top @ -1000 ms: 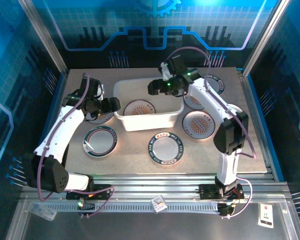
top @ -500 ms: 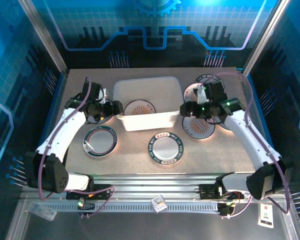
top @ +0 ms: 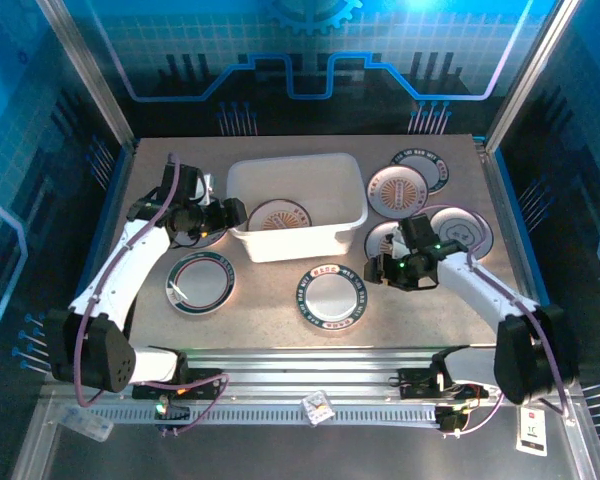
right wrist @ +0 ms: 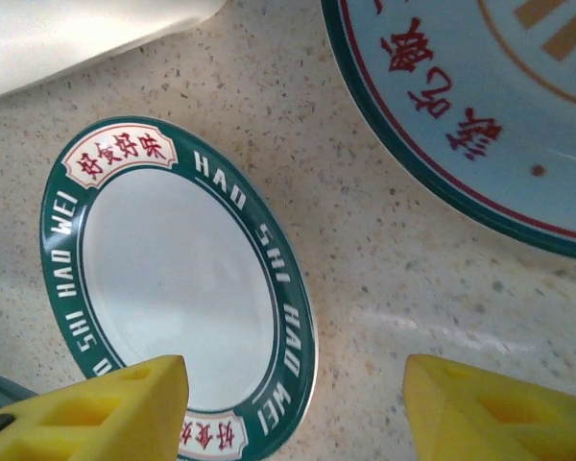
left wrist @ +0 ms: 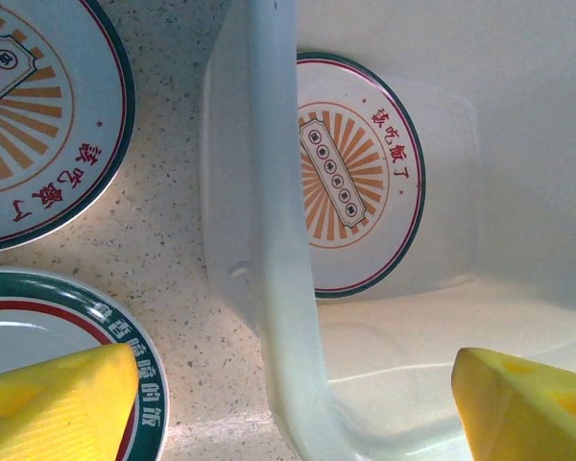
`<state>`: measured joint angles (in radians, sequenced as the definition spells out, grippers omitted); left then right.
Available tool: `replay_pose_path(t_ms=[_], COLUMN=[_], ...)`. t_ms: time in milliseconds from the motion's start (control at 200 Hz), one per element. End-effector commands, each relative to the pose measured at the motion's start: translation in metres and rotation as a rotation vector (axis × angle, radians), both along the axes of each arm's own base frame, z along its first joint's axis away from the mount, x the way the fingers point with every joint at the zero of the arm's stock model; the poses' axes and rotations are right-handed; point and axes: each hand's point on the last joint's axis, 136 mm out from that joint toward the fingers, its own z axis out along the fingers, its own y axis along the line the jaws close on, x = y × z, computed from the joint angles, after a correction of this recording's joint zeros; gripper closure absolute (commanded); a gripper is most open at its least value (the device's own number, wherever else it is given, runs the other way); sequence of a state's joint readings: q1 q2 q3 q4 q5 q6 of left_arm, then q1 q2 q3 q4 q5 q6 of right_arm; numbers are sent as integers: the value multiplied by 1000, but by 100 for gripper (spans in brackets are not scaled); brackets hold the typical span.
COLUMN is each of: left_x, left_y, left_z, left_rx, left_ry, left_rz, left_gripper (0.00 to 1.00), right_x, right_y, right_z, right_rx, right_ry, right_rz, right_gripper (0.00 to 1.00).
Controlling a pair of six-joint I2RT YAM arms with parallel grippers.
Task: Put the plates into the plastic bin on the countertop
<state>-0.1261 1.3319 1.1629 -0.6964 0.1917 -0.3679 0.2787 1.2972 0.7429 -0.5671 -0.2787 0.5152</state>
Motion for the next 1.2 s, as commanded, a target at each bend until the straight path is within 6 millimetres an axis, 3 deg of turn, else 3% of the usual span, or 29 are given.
replay_pose_path(t_ms=[0,255,735,1196], left_x=[-1,-2,-1,-3], left_y=[3,7,9,6], left_z=[3,2,-3,-5], left_rx=[-12,11,18,2], left_ry=[-13,-8,22,37], left_rz=[19,31,45,41], left_gripper=[14,14,14,14], right_x=[11,7,2,1], right_y=[21,26,41,37], right_z=[-14,-41,-71,-64], right_rx=[45,10,27,21], right_ry=[-10,44,94,58], right_rz=[72,105,133,113], right_gripper=[39,46,60,80])
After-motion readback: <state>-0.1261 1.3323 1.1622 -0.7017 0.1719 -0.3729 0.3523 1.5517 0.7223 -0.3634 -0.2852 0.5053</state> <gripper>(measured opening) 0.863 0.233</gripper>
